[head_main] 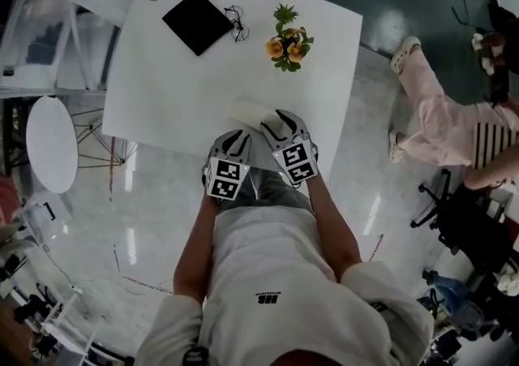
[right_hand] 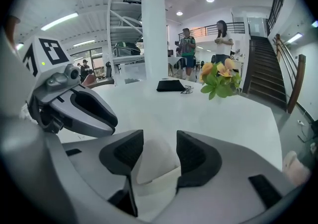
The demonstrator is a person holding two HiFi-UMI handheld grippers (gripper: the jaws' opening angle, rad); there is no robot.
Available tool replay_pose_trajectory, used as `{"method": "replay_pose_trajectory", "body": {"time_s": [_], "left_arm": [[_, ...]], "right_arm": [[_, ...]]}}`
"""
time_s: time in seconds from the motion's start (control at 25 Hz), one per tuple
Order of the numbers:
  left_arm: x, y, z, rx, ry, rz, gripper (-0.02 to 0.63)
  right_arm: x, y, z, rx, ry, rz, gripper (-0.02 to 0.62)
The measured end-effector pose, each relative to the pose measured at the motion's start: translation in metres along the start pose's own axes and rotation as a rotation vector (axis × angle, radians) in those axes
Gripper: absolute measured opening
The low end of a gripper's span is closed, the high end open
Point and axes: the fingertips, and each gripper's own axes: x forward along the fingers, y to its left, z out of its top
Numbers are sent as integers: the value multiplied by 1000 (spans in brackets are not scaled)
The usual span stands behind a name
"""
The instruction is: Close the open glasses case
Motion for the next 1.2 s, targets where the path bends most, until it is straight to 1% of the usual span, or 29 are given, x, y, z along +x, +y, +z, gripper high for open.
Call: {"method": "replay_pose_trajectory", "body": {"time_s": [0.12, 0.32, 0.48, 0.6, 0.8, 0.88, 1.04, 1.2], "left_arm": [[-11, 0, 4, 6, -14, 27, 92], [-28, -2, 17, 35, -43, 66, 94], [-40, -3, 35, 74, -88, 81, 100], [-53, -3, 57, 106, -131, 86, 101], [-82, -2, 86, 172, -213, 84, 104], [-95, 3, 96, 194, -243, 77, 103], [-121, 13, 108, 213, -292, 38, 103], [-140, 23, 111, 226, -326, -8, 103]], "right_arm": [[-10, 0, 6, -7, -26, -7, 210], [-32, -3, 22, 18, -89, -23, 207], [-51, -1, 35, 21, -136, -43, 204], [-65, 1, 47, 25, -169, -64, 201], [-96, 8, 72, 48, -225, -112, 201], [-108, 12, 85, 55, -246, -143, 201], [-130, 23, 105, 56, -272, -234, 198], [-142, 38, 117, 72, -278, -297, 198]]}}
